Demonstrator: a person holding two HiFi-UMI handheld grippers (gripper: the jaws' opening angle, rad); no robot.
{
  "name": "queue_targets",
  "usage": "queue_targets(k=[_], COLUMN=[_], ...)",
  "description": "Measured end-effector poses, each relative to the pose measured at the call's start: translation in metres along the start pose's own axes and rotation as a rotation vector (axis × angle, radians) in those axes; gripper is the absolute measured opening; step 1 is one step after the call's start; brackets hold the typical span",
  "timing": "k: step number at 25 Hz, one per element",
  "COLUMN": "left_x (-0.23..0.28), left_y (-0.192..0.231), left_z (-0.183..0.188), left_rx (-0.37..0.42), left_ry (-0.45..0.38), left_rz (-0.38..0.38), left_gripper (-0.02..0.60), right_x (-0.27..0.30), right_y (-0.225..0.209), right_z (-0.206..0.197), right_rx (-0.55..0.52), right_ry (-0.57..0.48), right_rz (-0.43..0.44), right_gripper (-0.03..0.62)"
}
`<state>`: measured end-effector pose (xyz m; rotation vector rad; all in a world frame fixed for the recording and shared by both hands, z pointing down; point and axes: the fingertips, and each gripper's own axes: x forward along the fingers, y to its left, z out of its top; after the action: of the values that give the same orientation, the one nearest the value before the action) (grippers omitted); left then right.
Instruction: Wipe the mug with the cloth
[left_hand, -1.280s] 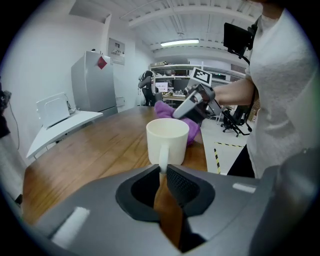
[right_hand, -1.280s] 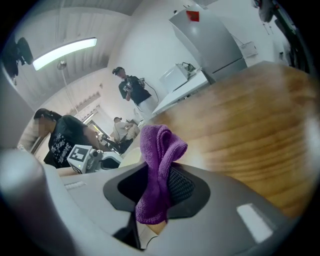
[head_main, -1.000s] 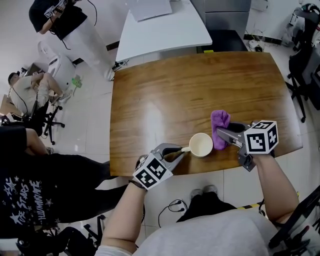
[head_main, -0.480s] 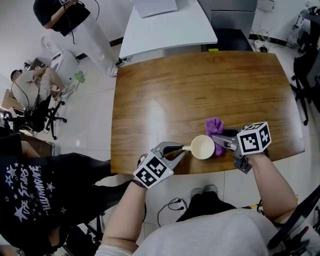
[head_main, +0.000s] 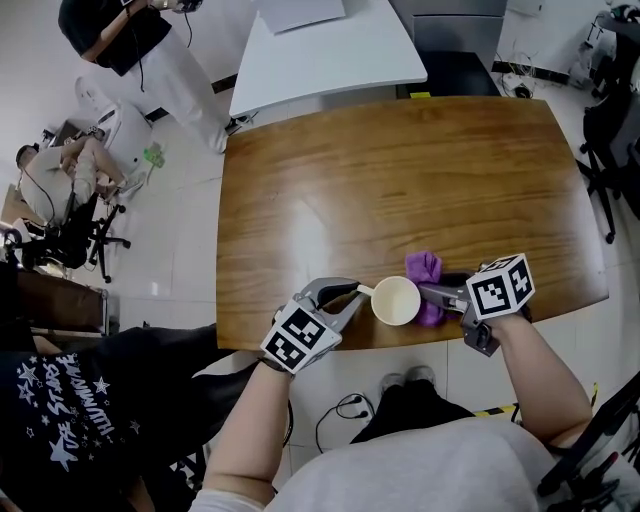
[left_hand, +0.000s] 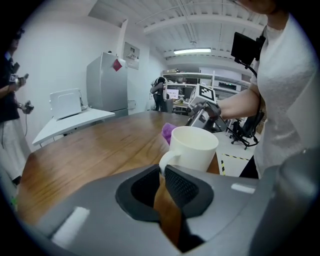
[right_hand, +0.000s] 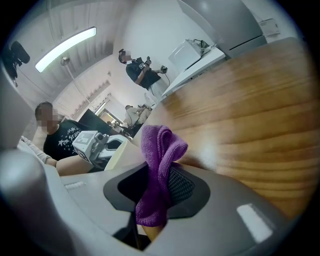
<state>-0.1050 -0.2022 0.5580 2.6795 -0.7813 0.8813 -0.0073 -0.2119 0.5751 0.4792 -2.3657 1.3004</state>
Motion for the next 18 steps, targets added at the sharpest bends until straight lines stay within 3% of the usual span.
queue_targets(k=[6,13,18], left_x=[0.003,0.005,0.009], left_y=[0.006,0.008,0.009], left_z=[0.005,0.007,0.012], left_rx=[-0.025,-0.024,-0.040], left_ry=[-0.019,-0.031,-0.043], left_rz=[0.014,-0.004,-0.013], left_gripper=[0.012,0.011,0.011], right_x=[-0.002,-0.022,-0.018], right_y=[0.006,0.019,0.025], right_z=[-0.007,0.028,0.052], right_rx=[-0.034,-0.186,-0.143], right_ry=[0.032,0.043,-0.010], right_rz=[0.015,0.041,0.088], right_gripper=[0.107,0.107,0.107])
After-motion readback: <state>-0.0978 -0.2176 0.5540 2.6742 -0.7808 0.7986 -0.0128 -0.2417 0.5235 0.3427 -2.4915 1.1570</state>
